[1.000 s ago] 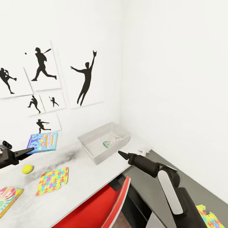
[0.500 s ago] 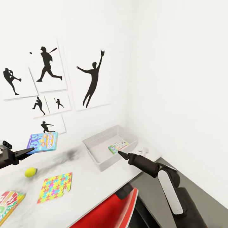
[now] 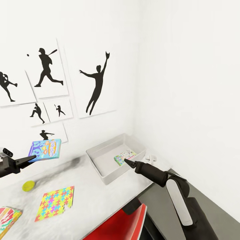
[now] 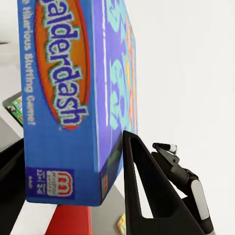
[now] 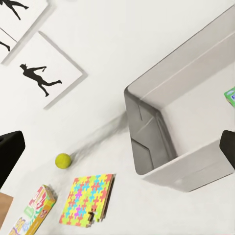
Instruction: Put all the toys in the child's room - the three board games (two on the bed and one on the table), the two jigsaw puzzles on the table, and the tennis ball on the table - inside the toy box on the table in the child's room.
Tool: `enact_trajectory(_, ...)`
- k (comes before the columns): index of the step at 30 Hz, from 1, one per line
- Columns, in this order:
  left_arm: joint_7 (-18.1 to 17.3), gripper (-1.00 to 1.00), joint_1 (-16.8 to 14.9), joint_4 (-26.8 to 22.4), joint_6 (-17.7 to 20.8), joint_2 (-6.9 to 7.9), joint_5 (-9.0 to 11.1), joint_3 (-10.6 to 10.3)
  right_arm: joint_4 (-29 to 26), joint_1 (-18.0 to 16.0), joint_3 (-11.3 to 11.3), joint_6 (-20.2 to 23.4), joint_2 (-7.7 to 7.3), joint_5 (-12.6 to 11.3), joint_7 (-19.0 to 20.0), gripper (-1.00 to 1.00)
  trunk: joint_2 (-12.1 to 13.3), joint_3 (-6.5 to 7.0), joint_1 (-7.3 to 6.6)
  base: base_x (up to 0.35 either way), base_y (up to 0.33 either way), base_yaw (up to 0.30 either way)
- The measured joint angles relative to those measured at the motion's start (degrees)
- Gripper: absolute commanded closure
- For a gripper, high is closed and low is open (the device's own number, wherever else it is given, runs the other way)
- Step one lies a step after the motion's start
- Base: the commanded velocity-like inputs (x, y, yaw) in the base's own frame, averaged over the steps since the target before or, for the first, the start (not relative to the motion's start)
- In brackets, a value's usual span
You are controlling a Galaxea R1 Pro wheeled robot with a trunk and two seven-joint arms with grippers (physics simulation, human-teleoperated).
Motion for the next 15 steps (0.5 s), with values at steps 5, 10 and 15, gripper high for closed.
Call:
enact_trajectory(5,0.0,1.00,0.0,0.0,0.0,0.04,0.0,0.0,0.0,0.0,0.0,0.0,0.00,0.0,0.0,-1.00,0.0,0.00,0.00,0.001,0.000,0.094)
enact_trajectory(10,0.0,1.00,0.0,0.0,0.0,0.06,0.0,0.0,-0.1,0.0,0.0,0.0,0.00,0.0,0.0,-1.00,0.0,0.00,0.00,0.000,0.000,0.251)
enact_trajectory(15,0.0,1.00,0.0,0.0,0.0,0.04,-0.1,0.0,-0.1,0.0,0.0,0.0,0.00,0.0,0.0,-1.00,0.0,0.00,0.00,0.001,0.000,0.229)
